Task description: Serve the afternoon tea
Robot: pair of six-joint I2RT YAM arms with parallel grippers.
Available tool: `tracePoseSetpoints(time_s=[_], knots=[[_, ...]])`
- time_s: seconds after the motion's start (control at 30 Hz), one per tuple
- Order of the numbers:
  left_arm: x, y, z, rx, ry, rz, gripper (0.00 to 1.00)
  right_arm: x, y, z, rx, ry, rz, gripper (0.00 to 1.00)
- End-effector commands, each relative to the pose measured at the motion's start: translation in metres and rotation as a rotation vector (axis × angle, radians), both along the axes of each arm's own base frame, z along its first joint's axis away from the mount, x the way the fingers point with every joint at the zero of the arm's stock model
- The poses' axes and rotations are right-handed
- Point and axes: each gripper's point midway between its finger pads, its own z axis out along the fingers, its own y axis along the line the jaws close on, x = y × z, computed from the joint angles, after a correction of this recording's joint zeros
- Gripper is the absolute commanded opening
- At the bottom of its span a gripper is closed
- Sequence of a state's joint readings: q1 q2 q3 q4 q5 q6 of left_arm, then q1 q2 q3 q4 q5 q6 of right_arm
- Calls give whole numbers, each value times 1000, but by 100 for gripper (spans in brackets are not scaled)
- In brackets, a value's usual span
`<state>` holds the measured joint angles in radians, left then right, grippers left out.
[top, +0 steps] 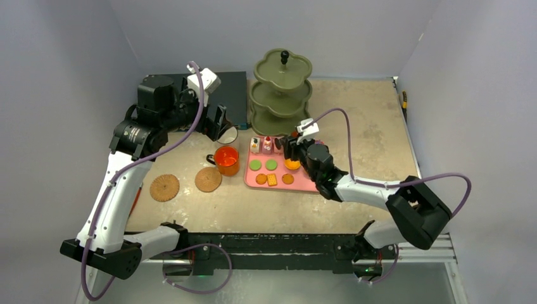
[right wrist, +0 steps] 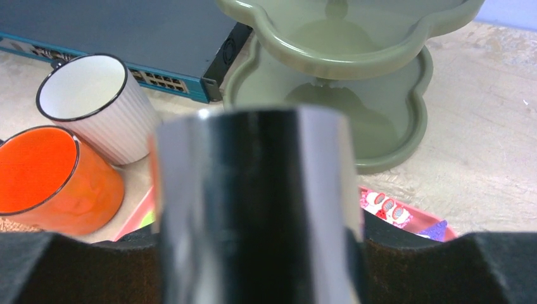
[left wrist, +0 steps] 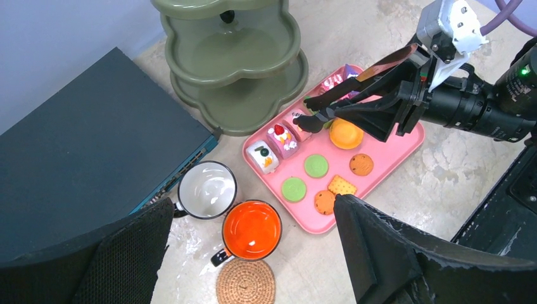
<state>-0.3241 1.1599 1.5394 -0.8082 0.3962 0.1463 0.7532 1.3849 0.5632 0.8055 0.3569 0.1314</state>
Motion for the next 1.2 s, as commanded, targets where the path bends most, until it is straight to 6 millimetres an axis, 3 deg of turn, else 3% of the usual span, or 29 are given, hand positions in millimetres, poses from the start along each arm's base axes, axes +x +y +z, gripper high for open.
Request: tracePoseSetpoints(time_s=[0.0,0.3,0.83,1.17], knots=[[1,1,11,1,-64,-6,97,13,9,35,83,-82,-49,54],[-3,3,13,14,-77,-10,97,11,18,31,85,-73,-52,58],[-5,3,13,19,-83,-20,97,9,9,2,61,-3,-145,55],[-4,0,11,11,-72,-32,96,-2,0,13,35,-27,-114,55]])
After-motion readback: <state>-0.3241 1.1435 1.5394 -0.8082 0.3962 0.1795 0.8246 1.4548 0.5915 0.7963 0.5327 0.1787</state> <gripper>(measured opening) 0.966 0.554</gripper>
